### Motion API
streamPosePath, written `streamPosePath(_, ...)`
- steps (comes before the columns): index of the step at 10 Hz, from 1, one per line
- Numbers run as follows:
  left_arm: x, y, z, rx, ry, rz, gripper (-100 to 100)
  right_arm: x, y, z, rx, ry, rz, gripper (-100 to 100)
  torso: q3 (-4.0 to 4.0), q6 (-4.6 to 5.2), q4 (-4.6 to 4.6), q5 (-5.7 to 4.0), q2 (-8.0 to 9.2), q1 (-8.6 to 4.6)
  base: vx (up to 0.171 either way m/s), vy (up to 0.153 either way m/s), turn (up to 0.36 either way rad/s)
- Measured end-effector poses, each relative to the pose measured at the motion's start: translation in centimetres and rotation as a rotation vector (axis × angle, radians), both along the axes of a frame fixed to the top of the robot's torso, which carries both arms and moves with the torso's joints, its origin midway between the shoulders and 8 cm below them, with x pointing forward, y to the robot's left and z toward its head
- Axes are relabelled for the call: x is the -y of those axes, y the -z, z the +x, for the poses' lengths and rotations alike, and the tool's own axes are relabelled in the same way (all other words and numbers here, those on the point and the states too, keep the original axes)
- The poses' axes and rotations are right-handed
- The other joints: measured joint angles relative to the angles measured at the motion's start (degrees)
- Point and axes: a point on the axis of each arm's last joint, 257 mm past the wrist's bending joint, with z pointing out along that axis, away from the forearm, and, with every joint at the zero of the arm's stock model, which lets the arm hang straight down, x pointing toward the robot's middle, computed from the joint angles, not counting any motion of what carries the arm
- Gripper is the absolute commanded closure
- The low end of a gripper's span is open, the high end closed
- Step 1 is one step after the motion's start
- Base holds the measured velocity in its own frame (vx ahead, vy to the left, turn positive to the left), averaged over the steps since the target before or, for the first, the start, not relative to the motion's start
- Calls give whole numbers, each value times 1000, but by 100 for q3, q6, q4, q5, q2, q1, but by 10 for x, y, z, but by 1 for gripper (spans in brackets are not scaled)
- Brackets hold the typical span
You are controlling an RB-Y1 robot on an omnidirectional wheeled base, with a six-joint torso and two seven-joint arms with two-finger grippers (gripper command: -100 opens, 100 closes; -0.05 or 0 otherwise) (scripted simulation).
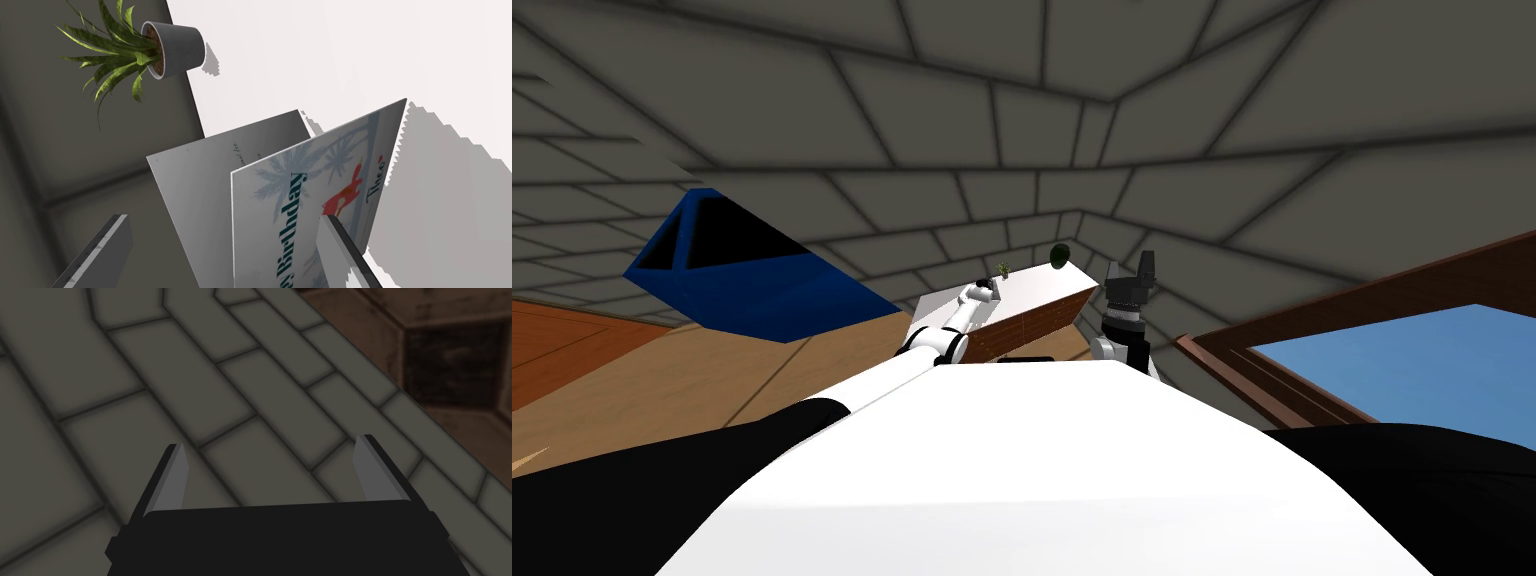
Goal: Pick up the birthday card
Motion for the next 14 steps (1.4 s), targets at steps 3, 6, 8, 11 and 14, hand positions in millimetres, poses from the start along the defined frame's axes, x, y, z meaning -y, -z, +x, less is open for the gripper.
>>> streamPosePath(3, -1, 16, -4, -36, -5, 8, -100, 0, 0, 0, 0, 0, 0, 0, -6, 0, -3, -1, -10, -8, -11, 4, 43)
streamPosePath(6, 12, 6, 9, -20, 19, 14, -100, 0, 0, 0, 0, 0, 0, 0, -2, 1, -2, 0, -4, -4, -16, 9, 12)
streamPosePath(8, 19, 7, 11, -26, 30, 21, -100, 0, 0, 0, 0, 0, 0, 0, -1, -1, 0, 0, -2, -2, -28, 17, 101)
streamPosePath(11, 24, 4, 18, -25, 39, 29, -100, 0, 0, 0, 0, 0, 0, 0, -5, 0, -3, -1, -8, -6, -5, 4, -9)
streamPosePath(14, 23, 6, 17, -29, 38, 28, 100, 0, 0, 0, 0, 0, 0, 0, -3, 2, 1, -2, -8, -8, 0, 0, 0)
